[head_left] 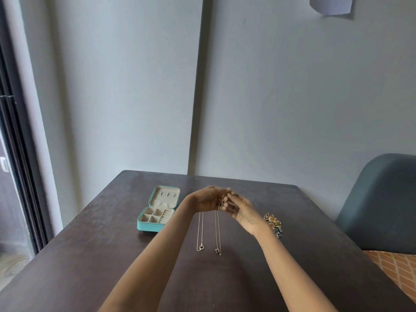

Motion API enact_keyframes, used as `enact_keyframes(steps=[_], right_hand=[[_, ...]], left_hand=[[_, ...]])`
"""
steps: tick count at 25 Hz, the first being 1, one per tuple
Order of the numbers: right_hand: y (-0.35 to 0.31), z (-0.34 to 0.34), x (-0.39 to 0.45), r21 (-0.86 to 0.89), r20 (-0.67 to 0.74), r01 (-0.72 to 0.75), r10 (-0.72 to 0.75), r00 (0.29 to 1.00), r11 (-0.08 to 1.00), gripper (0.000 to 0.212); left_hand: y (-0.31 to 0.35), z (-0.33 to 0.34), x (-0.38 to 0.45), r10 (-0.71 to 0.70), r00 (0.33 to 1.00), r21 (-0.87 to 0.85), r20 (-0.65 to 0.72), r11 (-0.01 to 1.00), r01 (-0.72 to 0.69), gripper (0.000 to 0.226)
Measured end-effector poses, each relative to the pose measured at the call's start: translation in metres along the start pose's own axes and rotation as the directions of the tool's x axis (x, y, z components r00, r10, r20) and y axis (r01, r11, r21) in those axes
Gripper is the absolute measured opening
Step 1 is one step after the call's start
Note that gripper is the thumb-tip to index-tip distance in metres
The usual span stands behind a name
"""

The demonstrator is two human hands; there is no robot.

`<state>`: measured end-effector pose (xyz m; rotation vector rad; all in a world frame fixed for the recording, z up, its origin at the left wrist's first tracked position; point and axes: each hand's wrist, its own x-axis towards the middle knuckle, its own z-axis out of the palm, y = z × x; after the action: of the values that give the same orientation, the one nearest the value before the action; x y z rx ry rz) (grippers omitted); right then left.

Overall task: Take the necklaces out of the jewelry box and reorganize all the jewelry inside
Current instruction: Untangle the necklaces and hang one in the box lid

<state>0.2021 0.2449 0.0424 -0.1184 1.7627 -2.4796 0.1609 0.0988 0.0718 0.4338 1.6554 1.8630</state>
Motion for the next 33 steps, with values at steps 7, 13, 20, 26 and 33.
enact_keyframes(steps=[7,13,20,26,33], right_hand=[[0.004,-0.005,0.005,-0.205,0.014,-0.003,0.006,1.000,0.979,0.012],[0.004,-0.002,0.014,-0.154,-0.131,0.055,-0.076,0.988,0.987,0.016],[0.002,0.005,0.021,0.038,-0.310,0.029,-0.016,0.951,0.999,0.016],[-0.009,0.010,0.023,-0.008,-0.294,0.056,-0.056,0.954,0.998,0.022],[-0.011,0.005,0.020,0.005,-0.327,0.132,-0.123,0.937,0.991,0.023]], left_hand=[[-0.005,-0.010,-0.003,-0.021,0.999,0.040,0.024,0.999,0.020,0.028],[0.001,-0.011,0.000,-0.011,1.000,0.046,0.005,0.999,0.011,0.009],[-0.008,-0.009,0.008,0.004,0.968,0.077,-0.252,0.997,0.016,0.023],[-0.013,-0.004,0.010,0.027,0.962,0.301,-0.271,0.952,0.059,0.014],[-0.018,-0.004,0.018,0.152,0.942,0.277,-0.298,0.958,-0.067,0.010]])
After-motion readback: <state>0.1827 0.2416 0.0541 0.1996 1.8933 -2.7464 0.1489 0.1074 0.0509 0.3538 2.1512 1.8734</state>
